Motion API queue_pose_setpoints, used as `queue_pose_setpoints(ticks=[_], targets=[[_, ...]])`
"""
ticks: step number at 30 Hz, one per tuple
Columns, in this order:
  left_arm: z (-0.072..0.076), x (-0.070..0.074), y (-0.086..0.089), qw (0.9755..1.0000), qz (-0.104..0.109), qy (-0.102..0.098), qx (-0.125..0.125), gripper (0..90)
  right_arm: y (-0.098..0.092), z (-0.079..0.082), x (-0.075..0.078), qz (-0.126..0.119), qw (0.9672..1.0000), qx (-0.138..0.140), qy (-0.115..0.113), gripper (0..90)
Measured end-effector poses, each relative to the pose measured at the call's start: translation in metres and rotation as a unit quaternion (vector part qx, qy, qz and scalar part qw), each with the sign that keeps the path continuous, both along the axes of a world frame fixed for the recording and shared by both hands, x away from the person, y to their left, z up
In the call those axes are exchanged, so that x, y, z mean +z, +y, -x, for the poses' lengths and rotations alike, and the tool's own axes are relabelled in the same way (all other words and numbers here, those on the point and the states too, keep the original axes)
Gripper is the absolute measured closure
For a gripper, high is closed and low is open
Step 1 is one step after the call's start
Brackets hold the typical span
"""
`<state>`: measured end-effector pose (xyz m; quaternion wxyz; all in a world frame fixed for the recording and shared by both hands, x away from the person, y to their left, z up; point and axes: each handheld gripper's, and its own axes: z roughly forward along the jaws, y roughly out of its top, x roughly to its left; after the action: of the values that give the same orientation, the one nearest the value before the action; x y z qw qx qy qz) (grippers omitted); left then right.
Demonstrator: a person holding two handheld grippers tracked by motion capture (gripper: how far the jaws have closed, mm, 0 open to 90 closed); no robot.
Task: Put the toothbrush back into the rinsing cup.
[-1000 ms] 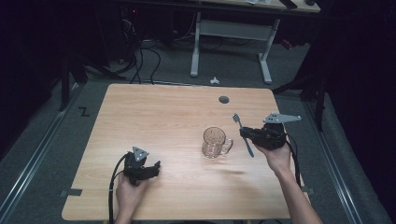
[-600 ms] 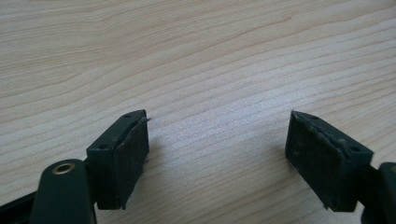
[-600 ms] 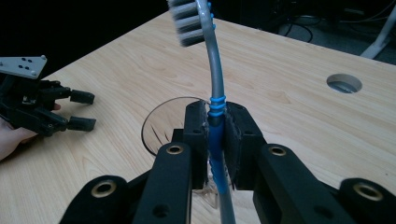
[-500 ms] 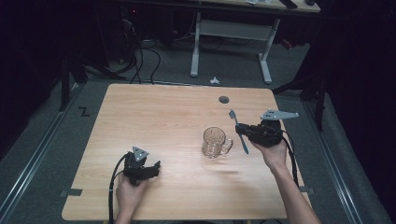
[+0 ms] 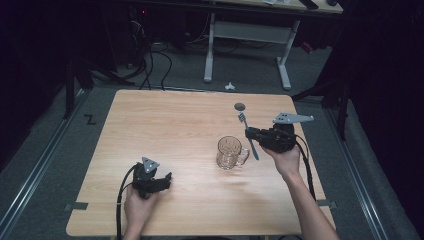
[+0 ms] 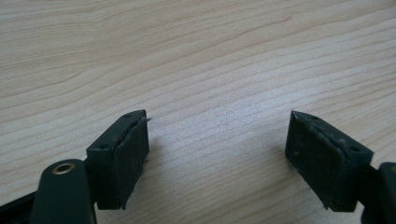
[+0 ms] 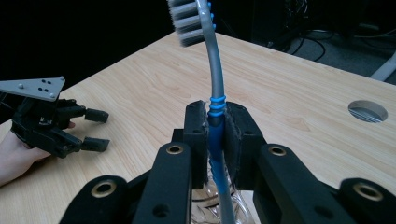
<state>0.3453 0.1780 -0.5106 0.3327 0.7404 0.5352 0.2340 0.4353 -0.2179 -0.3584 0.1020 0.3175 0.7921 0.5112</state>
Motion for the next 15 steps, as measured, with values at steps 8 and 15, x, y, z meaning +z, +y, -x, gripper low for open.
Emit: queue_pose_setpoints(ticks=[8,15], targets=[[0.0,0.0,0.0,1.0,-0.001,0.0,0.0,22.1,0.005,-0.004,0.001,-0.01,0.9999,0.0,-0.002,80.2],[0.0,0.0,0.0,1.0,-0.001,0.0,0.0,22.1,0.007,-0.01,0.0,-0.024,0.9997,-0.003,0.002,80.2]])
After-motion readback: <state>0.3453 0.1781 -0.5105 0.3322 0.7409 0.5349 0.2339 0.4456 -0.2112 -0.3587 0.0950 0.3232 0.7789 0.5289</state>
